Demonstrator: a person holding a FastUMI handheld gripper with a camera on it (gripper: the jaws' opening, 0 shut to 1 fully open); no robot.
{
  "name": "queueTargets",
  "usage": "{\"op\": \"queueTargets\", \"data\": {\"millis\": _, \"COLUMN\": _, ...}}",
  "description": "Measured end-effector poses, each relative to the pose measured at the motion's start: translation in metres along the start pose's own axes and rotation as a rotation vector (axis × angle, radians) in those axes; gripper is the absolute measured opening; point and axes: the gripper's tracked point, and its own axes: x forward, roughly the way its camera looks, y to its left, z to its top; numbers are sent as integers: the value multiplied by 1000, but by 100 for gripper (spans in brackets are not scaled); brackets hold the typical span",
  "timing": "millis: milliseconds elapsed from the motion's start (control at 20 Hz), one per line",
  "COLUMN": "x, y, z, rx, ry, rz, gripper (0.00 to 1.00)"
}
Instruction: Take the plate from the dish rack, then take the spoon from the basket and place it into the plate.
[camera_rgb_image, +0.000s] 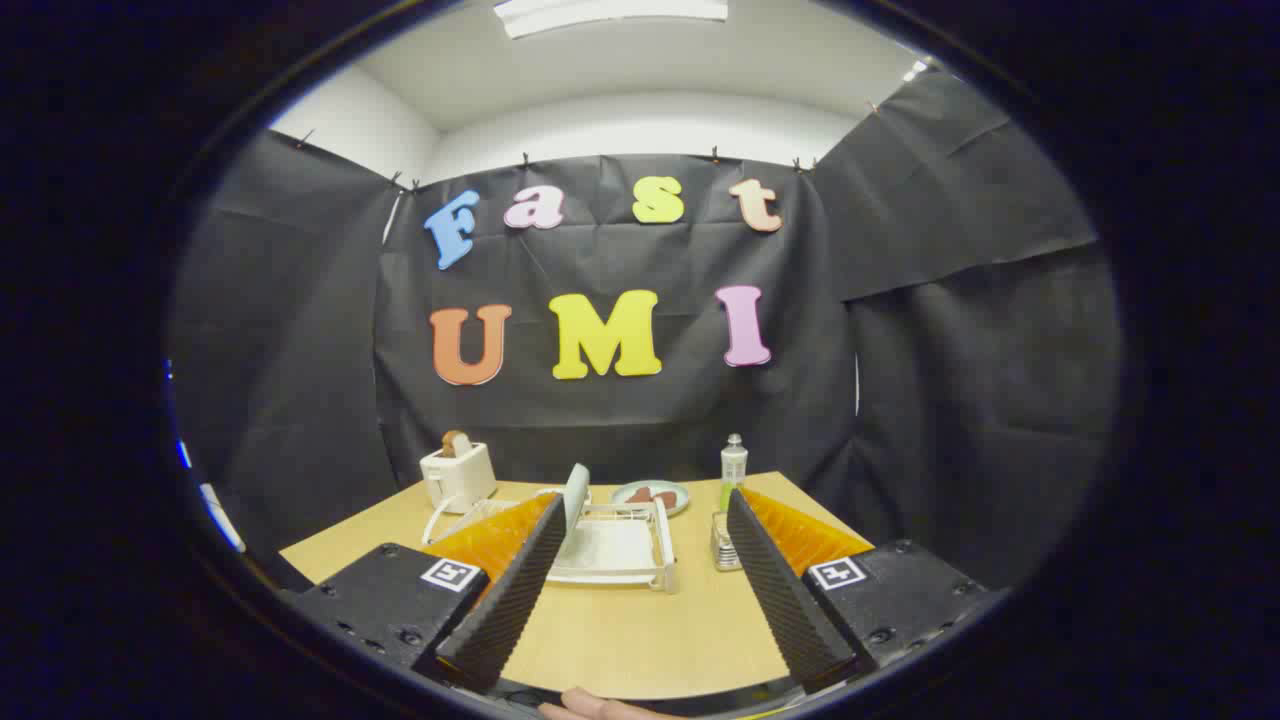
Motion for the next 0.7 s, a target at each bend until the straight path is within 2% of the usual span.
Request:
{"op": "queueTargets", "data": {"millis": 400, "x": 1, "y": 9, "z": -6, "rx": -14, "ry": -1, "rz": 13, "gripper": 100}}
{"op": "queueTargets", "data": {"millis": 700, "x": 8, "y": 3, "z": -3, "rx": -6, "ry": -20, "rz": -28, "gripper": 100}}
